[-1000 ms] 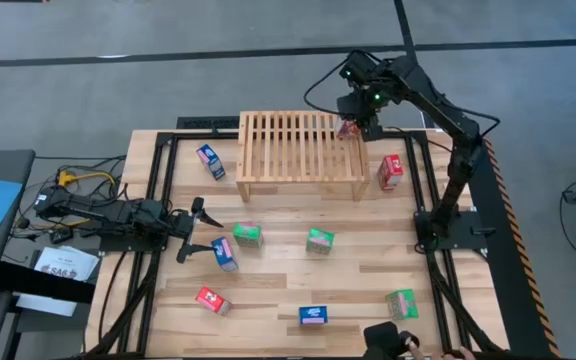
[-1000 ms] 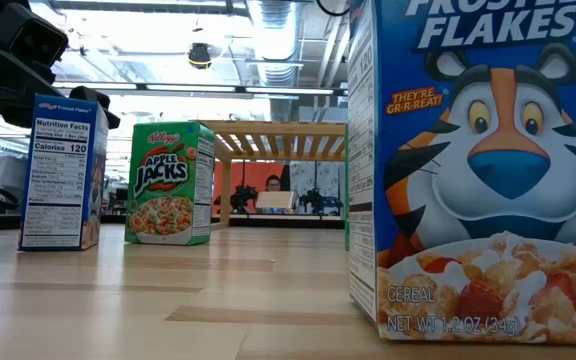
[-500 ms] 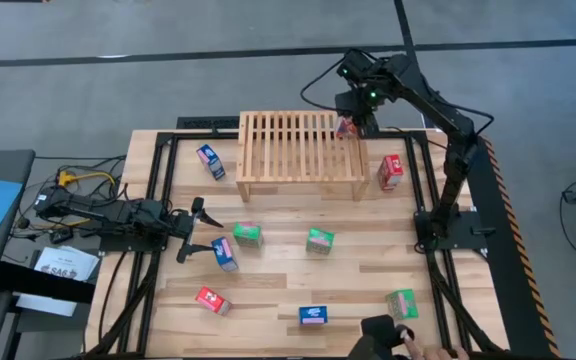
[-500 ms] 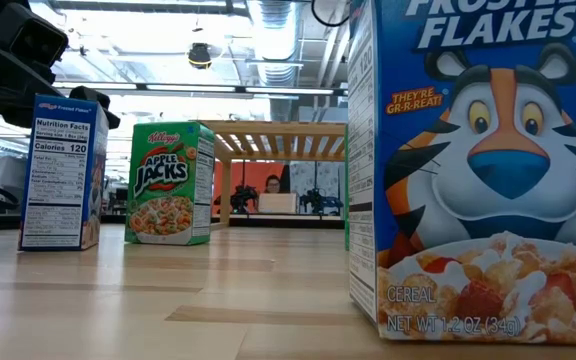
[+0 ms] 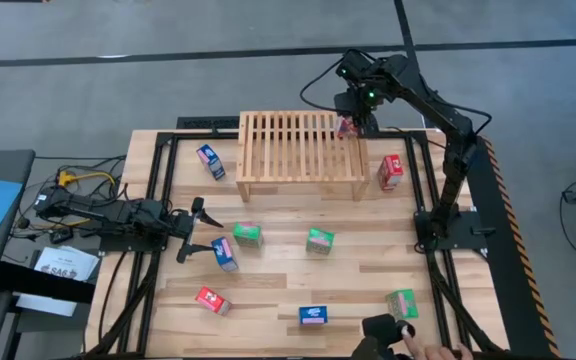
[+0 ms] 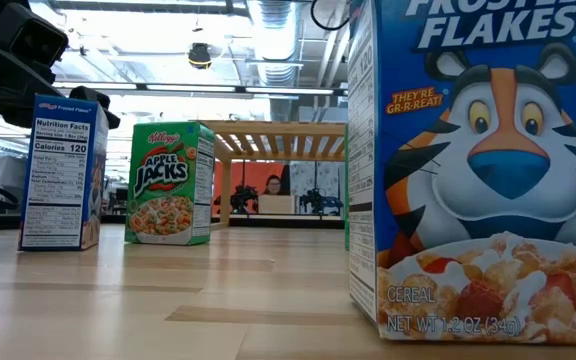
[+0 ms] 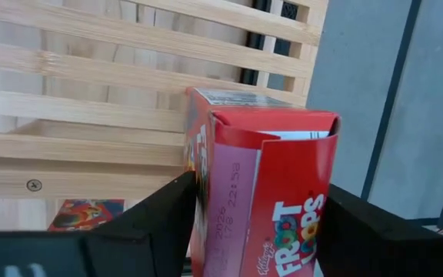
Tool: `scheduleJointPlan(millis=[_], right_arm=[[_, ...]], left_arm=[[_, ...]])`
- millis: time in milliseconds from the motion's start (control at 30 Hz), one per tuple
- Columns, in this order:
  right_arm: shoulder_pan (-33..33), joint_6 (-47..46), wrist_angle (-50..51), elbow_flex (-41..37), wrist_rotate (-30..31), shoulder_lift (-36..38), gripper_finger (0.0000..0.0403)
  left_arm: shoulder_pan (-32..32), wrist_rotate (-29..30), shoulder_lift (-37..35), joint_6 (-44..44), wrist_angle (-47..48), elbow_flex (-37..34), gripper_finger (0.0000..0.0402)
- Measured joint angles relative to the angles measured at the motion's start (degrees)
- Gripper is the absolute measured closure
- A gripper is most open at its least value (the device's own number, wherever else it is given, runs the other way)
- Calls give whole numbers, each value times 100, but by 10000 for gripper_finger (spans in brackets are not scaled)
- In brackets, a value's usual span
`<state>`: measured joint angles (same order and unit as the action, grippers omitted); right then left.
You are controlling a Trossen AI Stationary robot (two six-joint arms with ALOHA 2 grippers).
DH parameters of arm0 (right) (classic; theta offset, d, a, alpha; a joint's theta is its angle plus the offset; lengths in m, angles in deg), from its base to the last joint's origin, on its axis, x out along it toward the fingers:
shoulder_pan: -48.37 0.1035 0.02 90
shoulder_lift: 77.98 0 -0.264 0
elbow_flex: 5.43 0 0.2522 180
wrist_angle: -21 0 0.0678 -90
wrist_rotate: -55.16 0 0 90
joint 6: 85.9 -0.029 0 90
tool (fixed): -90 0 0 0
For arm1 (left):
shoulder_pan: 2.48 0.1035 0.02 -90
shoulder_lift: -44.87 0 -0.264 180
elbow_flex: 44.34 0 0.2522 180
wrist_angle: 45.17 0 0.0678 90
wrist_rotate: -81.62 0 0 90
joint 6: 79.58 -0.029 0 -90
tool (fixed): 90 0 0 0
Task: Stack cereal on shelf
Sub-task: Put the middle red cereal box on the shelf
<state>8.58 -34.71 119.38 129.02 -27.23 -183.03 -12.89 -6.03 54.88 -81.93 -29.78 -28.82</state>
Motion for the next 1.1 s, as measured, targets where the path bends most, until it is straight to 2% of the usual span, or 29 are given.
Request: scheduleJointPlan(millis=[333,733,1100], right_arm=[[0,-163,-46,0,-2,4,148],[0,-180,-138,7,81,11,71],[0,-173,-320,11,153,298,71]], left_arm=[[-1,0,0,0,-2,0,95],[-1,0,1,0,-2,0,95],[0,0,1,0,-2,0,95]])
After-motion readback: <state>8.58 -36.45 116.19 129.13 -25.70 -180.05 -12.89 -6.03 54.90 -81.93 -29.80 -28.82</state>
